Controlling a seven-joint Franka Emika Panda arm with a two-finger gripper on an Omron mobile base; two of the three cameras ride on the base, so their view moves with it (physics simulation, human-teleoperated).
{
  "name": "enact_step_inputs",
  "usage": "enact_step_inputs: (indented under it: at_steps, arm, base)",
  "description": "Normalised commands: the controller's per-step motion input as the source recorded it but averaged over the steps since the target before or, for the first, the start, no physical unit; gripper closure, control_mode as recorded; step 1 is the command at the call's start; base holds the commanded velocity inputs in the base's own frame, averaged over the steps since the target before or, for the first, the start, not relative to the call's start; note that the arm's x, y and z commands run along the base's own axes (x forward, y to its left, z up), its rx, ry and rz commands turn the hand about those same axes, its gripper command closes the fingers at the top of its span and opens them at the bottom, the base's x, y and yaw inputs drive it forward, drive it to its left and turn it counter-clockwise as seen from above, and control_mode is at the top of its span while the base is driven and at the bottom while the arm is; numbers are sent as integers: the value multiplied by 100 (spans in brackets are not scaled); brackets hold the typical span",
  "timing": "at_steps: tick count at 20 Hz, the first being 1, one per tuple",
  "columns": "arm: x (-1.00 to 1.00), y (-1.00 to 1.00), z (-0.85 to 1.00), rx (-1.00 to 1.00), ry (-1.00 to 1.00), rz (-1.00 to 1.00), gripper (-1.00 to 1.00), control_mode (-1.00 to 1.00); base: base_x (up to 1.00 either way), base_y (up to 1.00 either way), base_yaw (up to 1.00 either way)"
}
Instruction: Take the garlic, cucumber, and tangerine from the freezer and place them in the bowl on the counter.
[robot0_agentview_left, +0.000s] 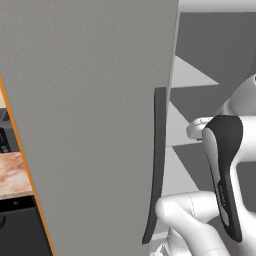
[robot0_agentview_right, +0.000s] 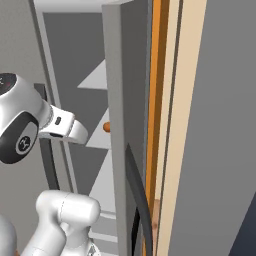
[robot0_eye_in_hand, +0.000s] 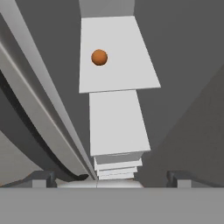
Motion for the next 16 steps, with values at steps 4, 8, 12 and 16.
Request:
enact_step_inputs:
  at_steps: [4,8,12,16]
  arm:
    - [0,0,0,0,0,0,-100,-100]
    - [3,2,-21,0,-7,2,-100,-100]
    - [14,3,-34,0,-5,9,-100,-100]
    - [20,3,-27,0,-5,10,-100,-100]
  base:
    - [0,0,0]
    - [0,0,0]
    - [0,0,0]
    - [0,0,0]
